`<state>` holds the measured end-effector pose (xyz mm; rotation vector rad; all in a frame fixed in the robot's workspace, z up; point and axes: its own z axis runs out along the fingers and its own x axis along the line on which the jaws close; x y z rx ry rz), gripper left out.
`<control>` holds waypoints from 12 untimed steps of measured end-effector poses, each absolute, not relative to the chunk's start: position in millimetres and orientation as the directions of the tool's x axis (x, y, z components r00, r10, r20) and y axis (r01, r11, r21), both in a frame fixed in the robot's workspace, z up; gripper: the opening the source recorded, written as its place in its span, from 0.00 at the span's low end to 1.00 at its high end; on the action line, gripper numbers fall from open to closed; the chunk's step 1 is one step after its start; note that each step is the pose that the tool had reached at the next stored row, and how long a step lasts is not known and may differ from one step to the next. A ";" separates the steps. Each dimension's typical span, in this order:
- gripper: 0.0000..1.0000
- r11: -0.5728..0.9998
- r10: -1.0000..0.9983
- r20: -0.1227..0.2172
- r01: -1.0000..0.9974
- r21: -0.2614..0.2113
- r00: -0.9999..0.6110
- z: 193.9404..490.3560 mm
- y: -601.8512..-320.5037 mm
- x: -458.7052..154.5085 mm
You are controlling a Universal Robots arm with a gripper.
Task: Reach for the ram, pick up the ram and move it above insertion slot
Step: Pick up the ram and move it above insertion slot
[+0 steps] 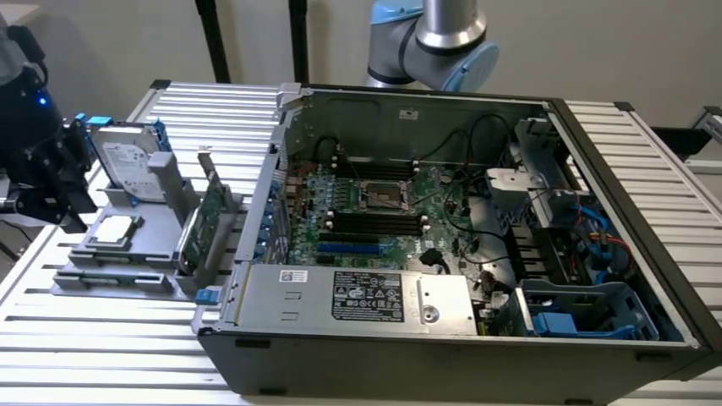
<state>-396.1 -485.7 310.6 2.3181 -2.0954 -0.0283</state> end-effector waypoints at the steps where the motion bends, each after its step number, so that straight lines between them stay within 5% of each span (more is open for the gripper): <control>1: 0.36 -0.097 -0.995 -0.002 -0.995 0.024 0.097 308.8 -486.7 -396.1; 12: 0.36 -0.050 -0.999 -0.002 -0.998 0.022 0.050 288.9 -491.1 -396.1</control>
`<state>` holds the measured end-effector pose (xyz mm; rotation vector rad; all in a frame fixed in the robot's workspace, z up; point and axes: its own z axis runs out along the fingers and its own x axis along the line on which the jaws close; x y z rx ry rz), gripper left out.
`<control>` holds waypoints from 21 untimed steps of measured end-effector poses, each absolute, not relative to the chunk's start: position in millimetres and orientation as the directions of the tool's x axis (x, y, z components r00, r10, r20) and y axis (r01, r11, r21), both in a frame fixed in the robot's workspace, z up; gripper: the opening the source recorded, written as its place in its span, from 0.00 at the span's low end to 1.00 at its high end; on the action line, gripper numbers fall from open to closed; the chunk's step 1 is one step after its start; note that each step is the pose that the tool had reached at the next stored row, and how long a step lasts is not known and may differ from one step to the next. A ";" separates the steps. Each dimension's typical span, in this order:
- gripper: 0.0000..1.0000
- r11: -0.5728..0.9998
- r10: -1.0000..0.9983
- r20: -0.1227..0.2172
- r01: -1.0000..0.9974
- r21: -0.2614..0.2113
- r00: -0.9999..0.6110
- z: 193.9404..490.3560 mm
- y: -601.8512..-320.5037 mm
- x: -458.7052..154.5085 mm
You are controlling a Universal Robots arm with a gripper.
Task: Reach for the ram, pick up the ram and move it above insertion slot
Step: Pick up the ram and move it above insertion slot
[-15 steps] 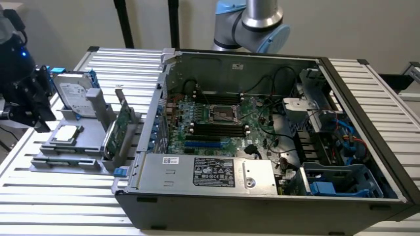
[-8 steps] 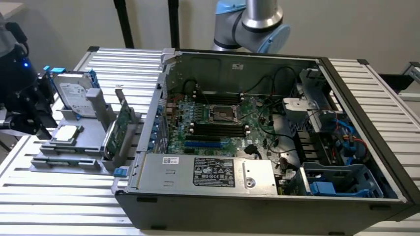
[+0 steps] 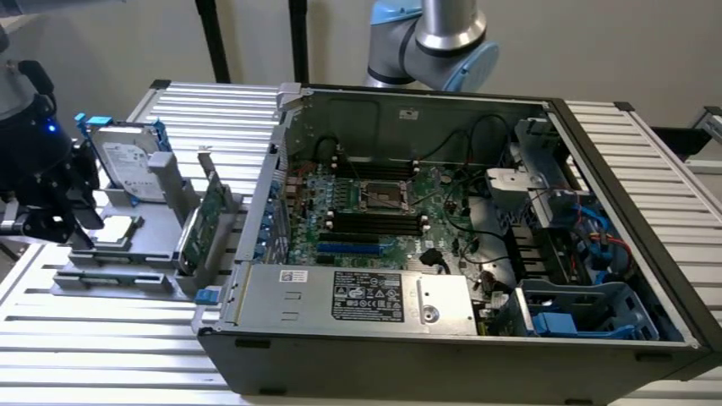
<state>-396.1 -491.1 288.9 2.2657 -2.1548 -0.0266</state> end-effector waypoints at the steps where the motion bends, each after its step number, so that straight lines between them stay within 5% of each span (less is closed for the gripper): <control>1: 0.36 -0.048 -0.999 -0.002 -0.999 0.022 0.048 287.0 -491.1 -396.1; 21: 0.36 -0.004 -1.000 -0.002 -1.000 0.023 0.004 250.6 -491.8 -396.1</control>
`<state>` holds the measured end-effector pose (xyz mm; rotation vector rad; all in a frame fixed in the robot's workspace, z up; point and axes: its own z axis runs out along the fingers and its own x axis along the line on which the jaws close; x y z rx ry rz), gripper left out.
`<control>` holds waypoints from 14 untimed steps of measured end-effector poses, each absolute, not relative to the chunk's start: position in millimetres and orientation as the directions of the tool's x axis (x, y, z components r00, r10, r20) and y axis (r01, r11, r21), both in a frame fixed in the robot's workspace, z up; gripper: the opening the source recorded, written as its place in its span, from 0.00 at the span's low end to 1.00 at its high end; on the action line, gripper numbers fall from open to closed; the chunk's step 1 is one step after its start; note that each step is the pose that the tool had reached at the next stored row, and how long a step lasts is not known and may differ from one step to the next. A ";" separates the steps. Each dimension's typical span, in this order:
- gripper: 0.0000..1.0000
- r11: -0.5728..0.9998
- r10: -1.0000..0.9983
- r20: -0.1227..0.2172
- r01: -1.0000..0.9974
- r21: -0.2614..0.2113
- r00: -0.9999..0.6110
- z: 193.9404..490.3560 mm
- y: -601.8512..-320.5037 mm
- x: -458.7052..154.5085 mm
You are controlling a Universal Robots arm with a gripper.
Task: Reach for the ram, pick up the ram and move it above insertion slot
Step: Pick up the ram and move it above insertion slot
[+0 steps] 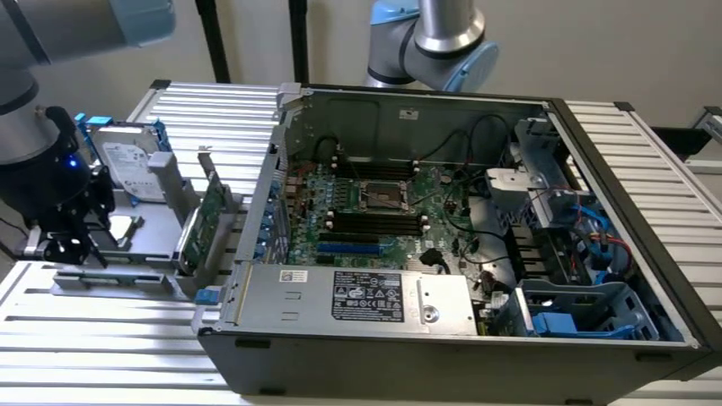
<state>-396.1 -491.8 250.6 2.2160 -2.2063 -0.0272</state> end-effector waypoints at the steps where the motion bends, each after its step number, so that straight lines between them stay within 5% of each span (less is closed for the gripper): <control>1: 0.36 -0.002 -1.000 -0.002 -1.000 0.022 0.002 248.8 -491.9 -396.1; 14: 0.36 0.026 -1.000 -0.002 -0.999 0.023 -0.026 225.3 -493.6 -398.4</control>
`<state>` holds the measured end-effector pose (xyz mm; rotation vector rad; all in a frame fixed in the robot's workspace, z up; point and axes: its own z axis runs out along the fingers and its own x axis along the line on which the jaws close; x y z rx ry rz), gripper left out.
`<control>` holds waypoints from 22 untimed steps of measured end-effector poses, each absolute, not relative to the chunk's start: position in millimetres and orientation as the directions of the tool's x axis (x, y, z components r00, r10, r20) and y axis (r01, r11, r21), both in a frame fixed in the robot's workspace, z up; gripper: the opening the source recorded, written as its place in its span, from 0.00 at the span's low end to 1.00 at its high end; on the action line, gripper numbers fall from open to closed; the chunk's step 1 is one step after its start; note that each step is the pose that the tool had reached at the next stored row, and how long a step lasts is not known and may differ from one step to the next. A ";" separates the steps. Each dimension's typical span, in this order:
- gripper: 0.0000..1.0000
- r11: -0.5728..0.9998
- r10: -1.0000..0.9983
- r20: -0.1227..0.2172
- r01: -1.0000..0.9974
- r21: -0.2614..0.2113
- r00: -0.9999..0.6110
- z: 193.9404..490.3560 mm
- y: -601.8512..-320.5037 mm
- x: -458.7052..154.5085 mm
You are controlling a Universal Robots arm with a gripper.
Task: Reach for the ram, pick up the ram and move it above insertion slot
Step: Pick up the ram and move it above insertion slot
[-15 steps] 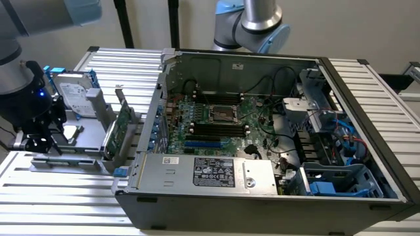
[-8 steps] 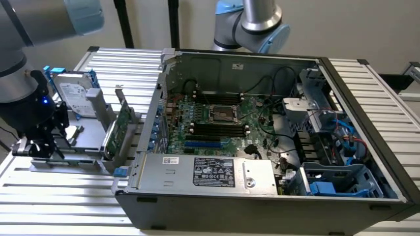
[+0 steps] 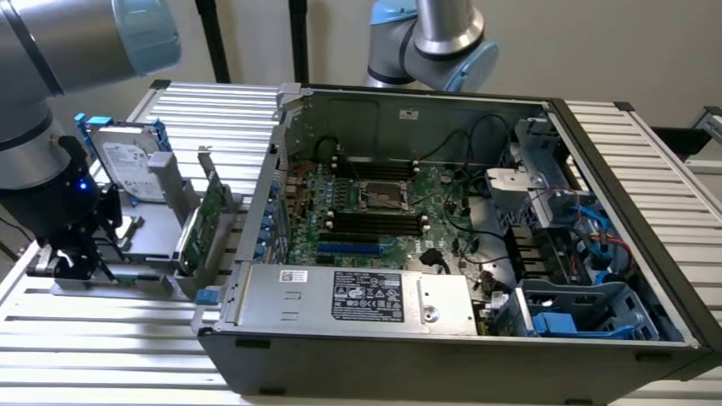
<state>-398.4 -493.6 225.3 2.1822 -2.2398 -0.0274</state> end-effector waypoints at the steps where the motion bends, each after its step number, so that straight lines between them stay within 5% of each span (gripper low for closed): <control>1: 0.36 0.027 -1.000 -0.002 -0.999 0.023 -0.027 223.4 -493.6 -399.0; 22: 0.36 0.024 -1.000 0.007 -0.999 0.023 -0.023 196.1 -485.1 -404.5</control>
